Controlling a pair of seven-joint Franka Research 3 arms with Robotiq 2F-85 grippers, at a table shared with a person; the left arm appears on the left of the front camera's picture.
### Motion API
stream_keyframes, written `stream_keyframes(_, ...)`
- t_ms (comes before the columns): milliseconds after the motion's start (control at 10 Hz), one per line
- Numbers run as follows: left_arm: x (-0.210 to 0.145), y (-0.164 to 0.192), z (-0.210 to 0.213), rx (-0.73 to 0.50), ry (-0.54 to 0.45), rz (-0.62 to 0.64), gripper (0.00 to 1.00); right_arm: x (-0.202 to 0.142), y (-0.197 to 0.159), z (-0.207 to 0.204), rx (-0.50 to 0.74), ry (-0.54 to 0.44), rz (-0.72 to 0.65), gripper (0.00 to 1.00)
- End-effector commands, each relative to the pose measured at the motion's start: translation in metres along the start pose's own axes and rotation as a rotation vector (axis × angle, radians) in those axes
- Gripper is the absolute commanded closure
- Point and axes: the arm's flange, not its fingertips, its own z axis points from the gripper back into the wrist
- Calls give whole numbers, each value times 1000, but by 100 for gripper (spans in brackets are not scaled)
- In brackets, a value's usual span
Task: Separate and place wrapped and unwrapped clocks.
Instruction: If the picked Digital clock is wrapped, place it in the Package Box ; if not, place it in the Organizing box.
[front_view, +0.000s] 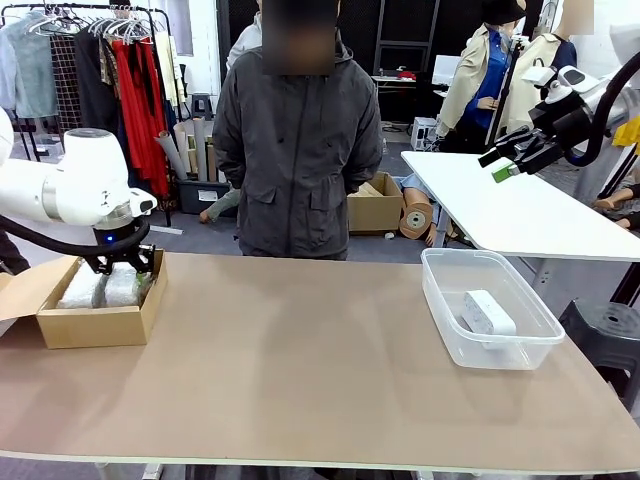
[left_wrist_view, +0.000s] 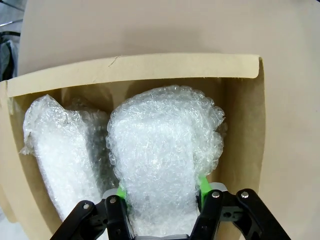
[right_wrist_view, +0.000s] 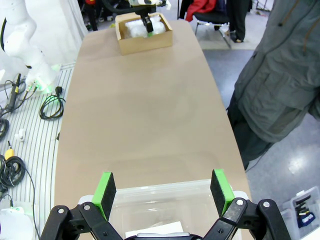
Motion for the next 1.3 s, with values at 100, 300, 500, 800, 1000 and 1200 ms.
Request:
stream_keyframes(100,3,3,7,-7,-11,-9,4,2,1,0,-4,2,3,0)
stream_keyframes(300,2,1,15,-6,-26,-19,0,2,1,0,-4,2,3,0)
stream_keyframes(500,-3,-4,27,-20,-28,-23,0,2,1,0,-4,2,3,0)
stream_keyframes(800,-10,-11,46,-34,-10,-28,0,2,1,0,-4,2,3,0)
stream_keyframes(1000,-13,-15,56,-40,-4,-19,0,2,1,0,-4,2,3,0)
stream_keyframes(1200,-18,-19,68,-41,-15,-22,0,2,1,0,-4,2,3,0)
